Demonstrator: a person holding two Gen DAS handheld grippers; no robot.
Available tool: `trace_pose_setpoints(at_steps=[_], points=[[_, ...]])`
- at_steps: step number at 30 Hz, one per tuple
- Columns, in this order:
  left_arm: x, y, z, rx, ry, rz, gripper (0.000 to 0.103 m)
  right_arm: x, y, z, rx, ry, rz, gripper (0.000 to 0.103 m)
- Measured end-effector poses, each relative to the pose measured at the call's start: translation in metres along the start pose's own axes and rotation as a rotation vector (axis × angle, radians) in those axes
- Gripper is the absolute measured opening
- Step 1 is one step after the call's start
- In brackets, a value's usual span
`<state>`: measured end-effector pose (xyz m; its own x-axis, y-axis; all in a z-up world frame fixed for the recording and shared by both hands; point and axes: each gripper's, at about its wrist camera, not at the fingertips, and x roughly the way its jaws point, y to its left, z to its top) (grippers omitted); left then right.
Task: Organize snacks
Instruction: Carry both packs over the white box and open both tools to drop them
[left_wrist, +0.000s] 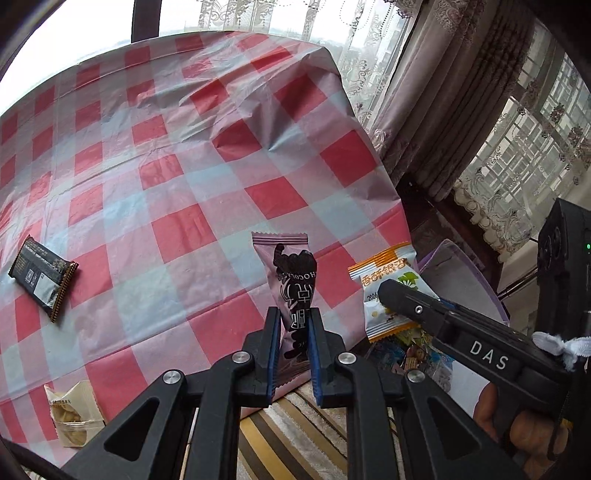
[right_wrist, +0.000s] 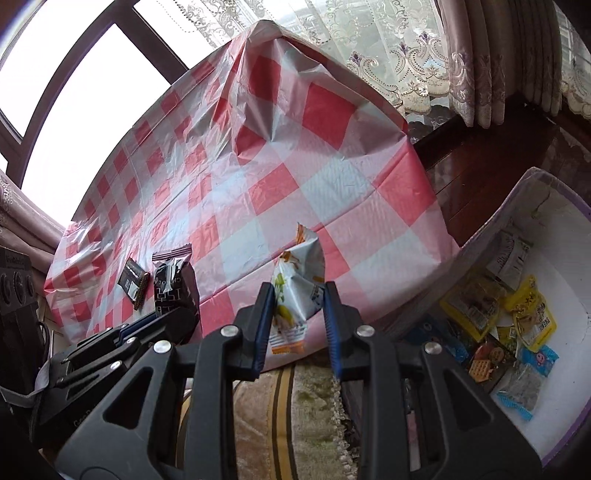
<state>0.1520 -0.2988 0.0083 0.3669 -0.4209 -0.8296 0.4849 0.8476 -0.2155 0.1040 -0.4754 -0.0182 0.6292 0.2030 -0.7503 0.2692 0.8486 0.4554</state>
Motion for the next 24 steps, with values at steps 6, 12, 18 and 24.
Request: trace_pose_setpoints(at_steps=[6,12,18,24], points=[[0.013,-0.048,-0.001,0.1,0.043,-0.059,0.015,-0.02,-0.053,0.002,0.11,-0.03,-0.054,0.03],[0.02,-0.084,-0.007,0.179,0.083,-0.118,0.015,-0.031,-0.093,0.004,0.208,-0.052,-0.088,0.031],[0.028,-0.099,-0.013,0.203,0.15,-0.212,0.018,-0.035,-0.116,0.007,0.274,-0.042,-0.122,0.034],[0.028,-0.093,-0.012,0.169,0.155,-0.203,0.021,-0.035,-0.116,0.007,0.274,-0.039,-0.109,0.038]])
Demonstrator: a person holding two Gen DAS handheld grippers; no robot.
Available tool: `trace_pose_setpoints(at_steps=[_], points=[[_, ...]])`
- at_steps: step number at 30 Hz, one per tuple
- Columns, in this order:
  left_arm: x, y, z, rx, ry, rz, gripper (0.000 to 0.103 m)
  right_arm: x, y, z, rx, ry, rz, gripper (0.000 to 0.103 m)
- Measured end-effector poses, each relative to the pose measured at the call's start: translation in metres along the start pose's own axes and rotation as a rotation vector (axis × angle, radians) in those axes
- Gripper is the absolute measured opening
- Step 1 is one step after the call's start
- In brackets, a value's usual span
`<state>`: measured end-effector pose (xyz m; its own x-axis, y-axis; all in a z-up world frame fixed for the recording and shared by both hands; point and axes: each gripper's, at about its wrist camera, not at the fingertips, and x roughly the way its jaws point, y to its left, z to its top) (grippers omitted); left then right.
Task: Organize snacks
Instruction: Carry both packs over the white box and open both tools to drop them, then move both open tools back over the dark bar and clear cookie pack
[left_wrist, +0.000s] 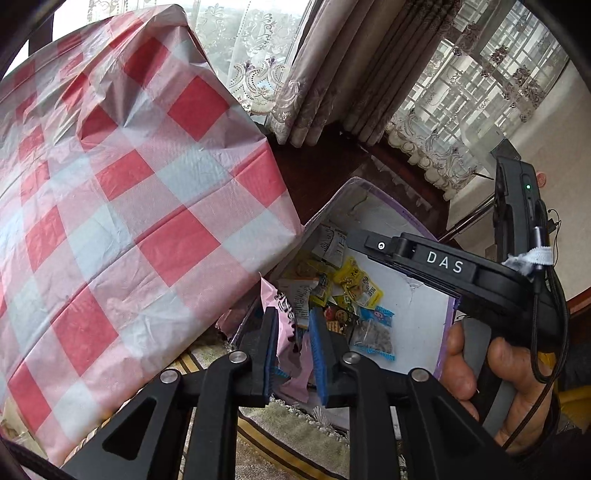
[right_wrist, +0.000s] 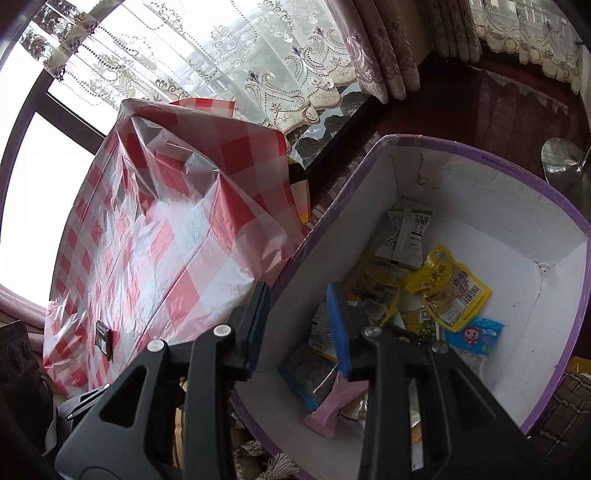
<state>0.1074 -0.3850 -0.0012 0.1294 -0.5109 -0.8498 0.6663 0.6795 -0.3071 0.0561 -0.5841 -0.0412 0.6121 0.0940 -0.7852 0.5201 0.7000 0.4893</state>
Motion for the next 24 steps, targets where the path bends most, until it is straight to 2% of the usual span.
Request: trace_pose_setpoints(at_steps=[5,13,19,24], points=[[-0.005,0.005,0.0,-0.018,-0.019,0.009,0.032,0.001,0.01,-0.003,-0.021,0.008,0.008,0.041],[-0.019,0.028,-0.003,-0.086,-0.058,0.035,0.034,0.002,0.03,-0.009,-0.065,0.026,0.021,0.042],[-0.038,0.063,-0.015,-0.186,-0.092,0.067,0.035,0.007,0.061,-0.021,-0.124,0.058,0.045,0.043],[-0.064,0.104,-0.037,-0.306,-0.133,0.079,0.043,0.017,0.095,-0.039,-0.209,0.106,0.08,0.047]])
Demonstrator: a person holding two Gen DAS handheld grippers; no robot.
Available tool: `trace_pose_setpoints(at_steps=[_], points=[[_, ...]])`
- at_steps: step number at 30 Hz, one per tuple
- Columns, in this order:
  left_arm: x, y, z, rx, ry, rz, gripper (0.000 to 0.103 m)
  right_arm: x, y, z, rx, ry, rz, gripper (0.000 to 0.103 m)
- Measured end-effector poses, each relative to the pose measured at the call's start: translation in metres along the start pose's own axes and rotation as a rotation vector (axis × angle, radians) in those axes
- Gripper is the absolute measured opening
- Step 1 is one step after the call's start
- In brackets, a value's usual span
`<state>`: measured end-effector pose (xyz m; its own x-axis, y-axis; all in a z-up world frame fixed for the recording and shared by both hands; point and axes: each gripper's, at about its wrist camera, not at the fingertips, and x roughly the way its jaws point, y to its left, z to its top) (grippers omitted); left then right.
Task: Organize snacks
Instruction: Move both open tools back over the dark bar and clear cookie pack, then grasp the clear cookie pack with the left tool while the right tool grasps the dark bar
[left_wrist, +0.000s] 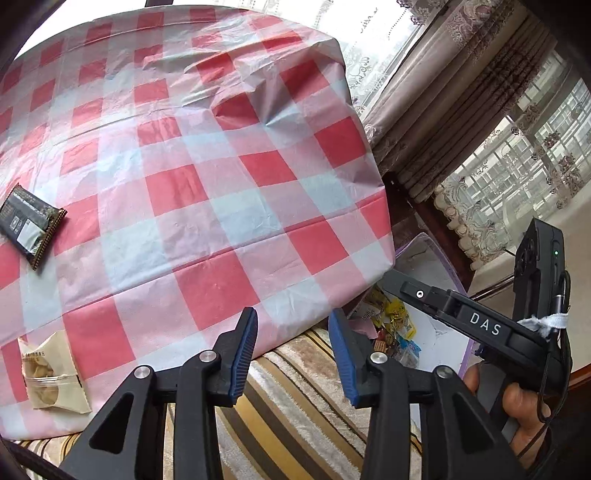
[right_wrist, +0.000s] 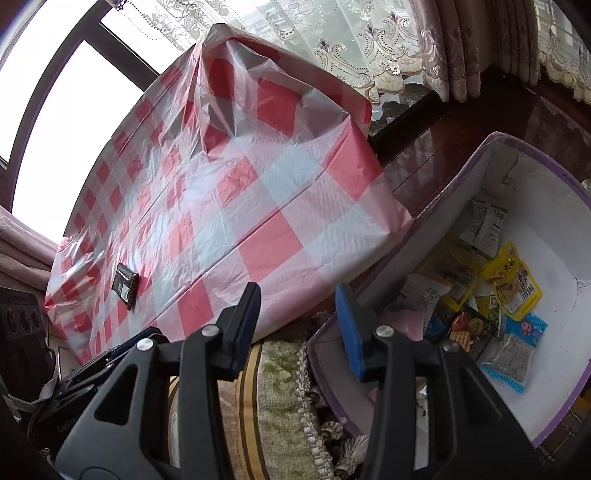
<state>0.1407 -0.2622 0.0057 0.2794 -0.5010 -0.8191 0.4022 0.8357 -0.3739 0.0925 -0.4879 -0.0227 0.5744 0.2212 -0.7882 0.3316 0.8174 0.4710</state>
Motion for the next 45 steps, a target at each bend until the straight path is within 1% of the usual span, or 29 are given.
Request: trace_pose_setpoints(at_steps=[4,6,7,10,13,16,18,20,22,24,27,29,30,34,35,37,38,39,40,42,45], points=[[-0.021,0.036,-0.009,-0.078,-0.025,0.012,0.047,0.012,0.03,-0.01,-0.084,0.042,0.011,0.05],[-0.032,0.055,-0.015,-0.109,-0.032,0.02,0.052,0.015,0.044,-0.014,-0.129,0.054,0.009,0.053],[-0.037,0.063,-0.018,-0.118,-0.032,0.023,0.052,0.016,0.051,-0.017,-0.152,0.06,0.009,0.054],[-0.052,0.085,-0.027,-0.114,-0.029,0.065,0.055,0.021,0.07,-0.021,-0.215,0.071,-0.001,0.057],[-0.063,0.108,-0.036,-0.092,-0.004,0.092,0.059,0.025,0.085,-0.025,-0.271,0.082,-0.015,0.061],[-0.067,0.125,-0.043,-0.022,0.046,0.147,0.062,0.031,0.098,-0.029,-0.319,0.094,-0.028,0.062],[-0.066,0.133,-0.047,0.044,0.082,0.201,0.066,0.034,0.104,-0.031,-0.342,0.099,-0.033,0.063],[-0.061,0.137,-0.05,0.122,0.117,0.254,0.067,0.037,0.111,-0.032,-0.356,0.104,-0.036,0.064],[-0.054,0.137,-0.052,0.207,0.155,0.279,0.068,0.04,0.114,-0.033,-0.364,0.111,-0.036,0.064],[-0.047,0.134,-0.053,0.304,0.174,0.318,0.07,0.043,0.118,-0.034,-0.372,0.118,-0.039,0.064],[-0.04,0.134,-0.048,0.403,0.173,0.335,0.078,0.046,0.123,-0.034,-0.383,0.123,-0.043,0.065],[-0.036,0.136,-0.044,0.451,0.165,0.341,0.08,0.048,0.125,-0.034,-0.387,0.127,-0.045,0.065],[-0.034,0.136,-0.041,0.471,0.167,0.332,0.08,0.049,0.126,-0.034,-0.388,0.129,-0.045,0.065],[-0.021,0.14,-0.032,0.518,0.173,0.298,0.08,0.056,0.131,-0.033,-0.397,0.14,-0.049,0.065],[-0.017,0.142,-0.029,0.521,0.177,0.295,0.08,0.057,0.132,-0.033,-0.4,0.142,-0.051,0.065],[-0.014,0.147,-0.023,0.496,0.172,0.256,0.078,0.06,0.135,-0.031,-0.406,0.143,-0.055,0.065],[-0.014,0.15,-0.02,0.477,0.173,0.238,0.075,0.062,0.137,-0.031,-0.41,0.144,-0.056,0.065],[-0.014,0.152,-0.019,0.46,0.172,0.222,0.068,0.064,0.14,-0.03,-0.416,0.144,-0.057,0.065],[-0.015,0.153,-0.018,0.453,0.161,0.226,0.064,0.065,0.143,-0.03,-0.422,0.142,-0.057,0.065],[-0.019,0.158,-0.017,0.417,0.148,0.231,0.05,0.07,0.152,-0.03,-0.44,0.143,-0.055,0.065],[-0.024,0.167,-0.017,0.36,0.139,0.232,0.05,0.08,0.169,-0.031,-0.477,0.143,-0.046,0.065]])
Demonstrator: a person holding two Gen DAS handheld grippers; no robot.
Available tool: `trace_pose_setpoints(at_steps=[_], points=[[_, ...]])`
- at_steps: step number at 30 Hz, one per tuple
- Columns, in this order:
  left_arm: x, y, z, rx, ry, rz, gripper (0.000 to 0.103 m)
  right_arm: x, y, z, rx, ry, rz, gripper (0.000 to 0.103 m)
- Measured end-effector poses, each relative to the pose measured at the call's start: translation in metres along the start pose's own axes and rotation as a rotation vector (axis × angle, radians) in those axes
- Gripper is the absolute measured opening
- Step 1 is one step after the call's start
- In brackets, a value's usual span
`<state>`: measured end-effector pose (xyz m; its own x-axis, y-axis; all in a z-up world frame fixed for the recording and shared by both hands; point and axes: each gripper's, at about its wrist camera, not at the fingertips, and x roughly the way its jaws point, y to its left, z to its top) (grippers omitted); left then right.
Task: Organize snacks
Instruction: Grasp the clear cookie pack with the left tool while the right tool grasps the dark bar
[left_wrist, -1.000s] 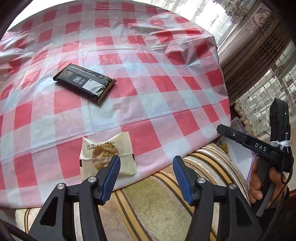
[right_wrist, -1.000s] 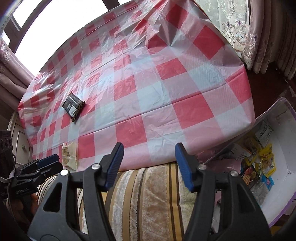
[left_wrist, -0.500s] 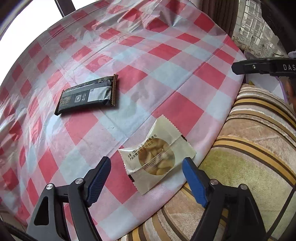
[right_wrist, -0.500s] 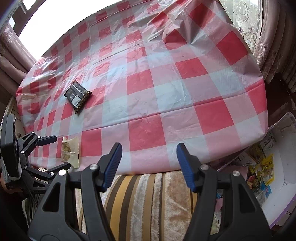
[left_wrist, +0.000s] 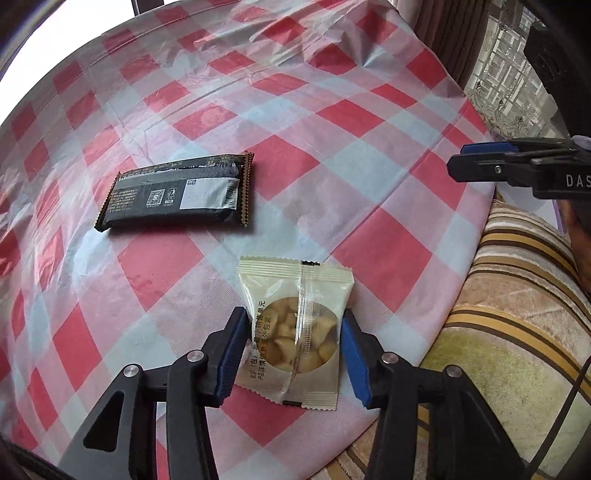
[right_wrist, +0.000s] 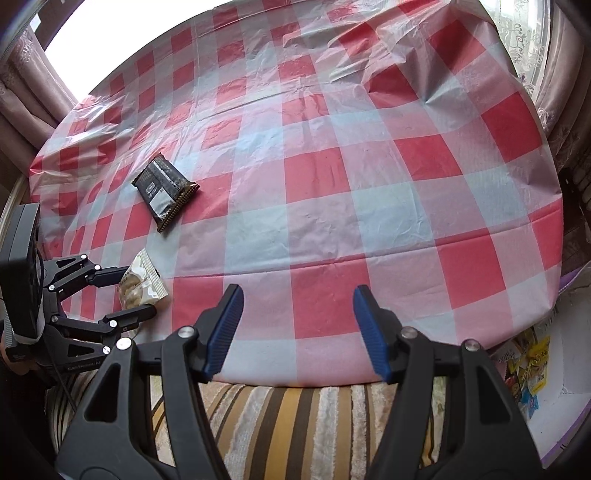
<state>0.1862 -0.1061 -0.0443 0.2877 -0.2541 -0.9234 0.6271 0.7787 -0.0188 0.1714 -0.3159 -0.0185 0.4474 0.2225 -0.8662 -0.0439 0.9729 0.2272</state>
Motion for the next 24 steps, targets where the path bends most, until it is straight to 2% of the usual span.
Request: trace_pose_setpoints(at_steps=[4,12,15,18,21,24], points=[[-0.004,0.013,-0.008,-0.109,-0.004,0.025,0.049,0.012,0.028,0.014,-0.073,-0.011,0.014,0.069],[-0.016,0.059,-0.034,-0.447,-0.028,0.114,0.047,0.047,0.095,0.042,-0.274,-0.001,0.04,0.08],[-0.022,0.075,-0.046,-0.557,-0.052,0.122,0.047,0.061,0.117,0.052,-0.351,-0.006,0.027,0.081],[-0.023,0.083,-0.051,-0.622,-0.071,0.15,0.047,0.075,0.134,0.061,-0.41,0.0,0.038,0.081],[-0.025,0.086,-0.055,-0.647,-0.085,0.171,0.047,0.083,0.151,0.069,-0.473,-0.023,0.041,0.081],[-0.027,0.091,-0.06,-0.663,-0.095,0.17,0.047,0.097,0.166,0.078,-0.517,-0.008,0.046,0.081]])
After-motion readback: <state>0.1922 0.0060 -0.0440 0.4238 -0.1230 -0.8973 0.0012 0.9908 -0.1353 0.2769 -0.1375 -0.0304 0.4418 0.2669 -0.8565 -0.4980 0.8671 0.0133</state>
